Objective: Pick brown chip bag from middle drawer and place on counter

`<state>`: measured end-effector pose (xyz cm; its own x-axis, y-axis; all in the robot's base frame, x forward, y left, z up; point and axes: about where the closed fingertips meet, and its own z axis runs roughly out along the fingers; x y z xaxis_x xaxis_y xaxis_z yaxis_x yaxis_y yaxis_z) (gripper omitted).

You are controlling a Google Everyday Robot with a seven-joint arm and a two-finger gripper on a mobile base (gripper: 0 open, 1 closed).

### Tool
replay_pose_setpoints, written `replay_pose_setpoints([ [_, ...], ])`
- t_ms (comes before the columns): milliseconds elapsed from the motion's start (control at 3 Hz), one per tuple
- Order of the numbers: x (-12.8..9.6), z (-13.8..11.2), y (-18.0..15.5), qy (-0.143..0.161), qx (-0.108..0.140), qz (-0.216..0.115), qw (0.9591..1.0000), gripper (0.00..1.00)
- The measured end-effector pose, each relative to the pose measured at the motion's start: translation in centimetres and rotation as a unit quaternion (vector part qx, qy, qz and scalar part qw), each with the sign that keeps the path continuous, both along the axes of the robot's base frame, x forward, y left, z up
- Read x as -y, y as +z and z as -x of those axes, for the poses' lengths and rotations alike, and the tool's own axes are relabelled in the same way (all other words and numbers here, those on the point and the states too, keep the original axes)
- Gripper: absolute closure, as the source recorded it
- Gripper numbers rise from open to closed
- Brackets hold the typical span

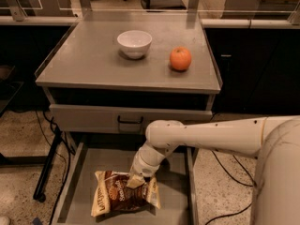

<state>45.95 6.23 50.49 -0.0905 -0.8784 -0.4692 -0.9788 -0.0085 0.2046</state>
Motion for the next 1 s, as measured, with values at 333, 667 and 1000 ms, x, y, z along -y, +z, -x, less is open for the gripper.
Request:
replay_pose_setpoints([
  [333,-0.1,0.4,2.5,-0.002,0.020,-0.012,0.9997,1.00],
  [667,-0.3,2.1,6.8,-0.010,0.037,-0.028,0.9989,1.00],
  [1000,-0.6,4.1,11.4,-0.012,0.060,-0.036,0.9974,1.00],
])
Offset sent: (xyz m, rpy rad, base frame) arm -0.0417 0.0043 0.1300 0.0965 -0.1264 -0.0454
